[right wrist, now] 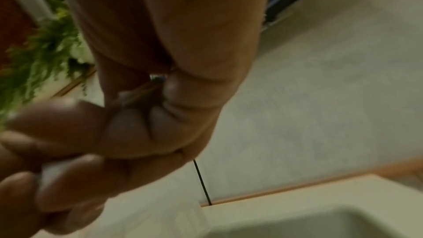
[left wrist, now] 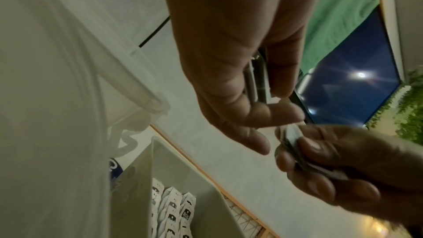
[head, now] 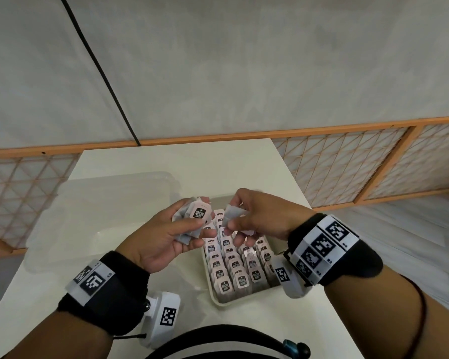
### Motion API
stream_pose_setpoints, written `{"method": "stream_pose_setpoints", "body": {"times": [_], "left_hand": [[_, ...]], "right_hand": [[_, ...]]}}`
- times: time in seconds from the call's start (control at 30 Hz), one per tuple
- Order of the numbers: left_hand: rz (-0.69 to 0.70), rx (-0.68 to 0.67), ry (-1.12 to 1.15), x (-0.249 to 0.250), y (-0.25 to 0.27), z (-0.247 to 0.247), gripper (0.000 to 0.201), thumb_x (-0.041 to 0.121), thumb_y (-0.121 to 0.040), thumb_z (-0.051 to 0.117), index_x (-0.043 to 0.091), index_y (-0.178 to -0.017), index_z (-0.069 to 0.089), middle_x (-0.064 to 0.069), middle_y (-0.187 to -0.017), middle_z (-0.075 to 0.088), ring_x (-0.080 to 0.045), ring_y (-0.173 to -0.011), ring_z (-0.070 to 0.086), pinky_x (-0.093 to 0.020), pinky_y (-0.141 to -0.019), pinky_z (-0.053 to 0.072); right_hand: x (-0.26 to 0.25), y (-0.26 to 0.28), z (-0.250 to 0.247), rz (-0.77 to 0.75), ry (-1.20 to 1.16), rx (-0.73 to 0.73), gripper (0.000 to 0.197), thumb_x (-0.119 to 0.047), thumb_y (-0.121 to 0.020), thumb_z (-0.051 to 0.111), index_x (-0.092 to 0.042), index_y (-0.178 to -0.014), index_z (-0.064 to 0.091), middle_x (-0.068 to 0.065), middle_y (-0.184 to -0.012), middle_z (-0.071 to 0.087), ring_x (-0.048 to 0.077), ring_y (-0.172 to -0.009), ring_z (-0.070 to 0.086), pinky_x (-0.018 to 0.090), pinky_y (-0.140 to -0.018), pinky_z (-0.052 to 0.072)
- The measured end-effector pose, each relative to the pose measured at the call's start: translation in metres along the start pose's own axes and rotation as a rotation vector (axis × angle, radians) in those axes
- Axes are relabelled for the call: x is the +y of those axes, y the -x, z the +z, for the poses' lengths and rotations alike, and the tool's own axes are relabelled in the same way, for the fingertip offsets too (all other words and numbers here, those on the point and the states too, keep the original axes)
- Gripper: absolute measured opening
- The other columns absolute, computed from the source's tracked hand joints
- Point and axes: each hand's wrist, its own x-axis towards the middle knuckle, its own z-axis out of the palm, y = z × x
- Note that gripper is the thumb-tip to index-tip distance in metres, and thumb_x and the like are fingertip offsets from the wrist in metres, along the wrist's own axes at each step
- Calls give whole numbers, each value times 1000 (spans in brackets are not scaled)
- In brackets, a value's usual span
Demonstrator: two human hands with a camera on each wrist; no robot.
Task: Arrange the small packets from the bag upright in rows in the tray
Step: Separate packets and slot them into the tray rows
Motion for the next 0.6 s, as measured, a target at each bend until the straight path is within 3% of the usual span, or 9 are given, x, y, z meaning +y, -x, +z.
{"method": "stream_pose_setpoints", "body": {"times": [0.1,0.23,0.37,0.47,0.53,0.6], "left_hand": [[36,14,-80,-2,-4,4,43,3,-70,70,15,-110,64,-4,-94,68,-24,-83,66,-22,-58,54],[72,71,-113,-6,-10,6,38,-1,-66,73,11,-101,64,-7,-83,66,-18,-69,65,-20,-56,53],[96,70,-53,-4,-11,2,33,2,-66,71,9,-97,63,-11,-78,66,-17,-64,63,-21,-57,54],[110,94,38,-3,-11,-1,28,2,-67,69,11,-92,63,-10,-76,64,-17,-62,63,-21,-56,54],[110,104,64,-4,-11,-1,27,2,-66,69,12,-90,64,-10,-75,65,-18,-64,65,-21,-56,54],[110,102,51,-4,-11,-1,27,2,-66,69,11,-91,65,-11,-77,66,-19,-66,65,-21,-57,55]], "right_hand": [[-10,-4,5,1,176,0,17,-6,-85,68,-3,-95,54,11,-73,67,15,-54,65,20,-46,49],[-18,-9,8,-36,277,44,23,-9,-77,77,-4,-94,63,3,-63,69,12,-51,66,20,-50,51],[-19,-8,5,-98,63,61,33,0,-77,75,-2,-106,59,12,-72,70,18,-58,68,21,-55,54],[-17,-7,2,-137,-238,101,19,4,-84,65,4,-102,57,23,-82,69,22,-65,69,22,-60,57],[-14,-7,1,-154,-266,186,11,0,-86,64,3,-94,58,23,-77,68,21,-61,68,21,-54,55],[-13,-7,1,-178,-139,266,10,-6,-84,70,0,-86,62,16,-71,68,19,-56,65,21,-47,50]]}}
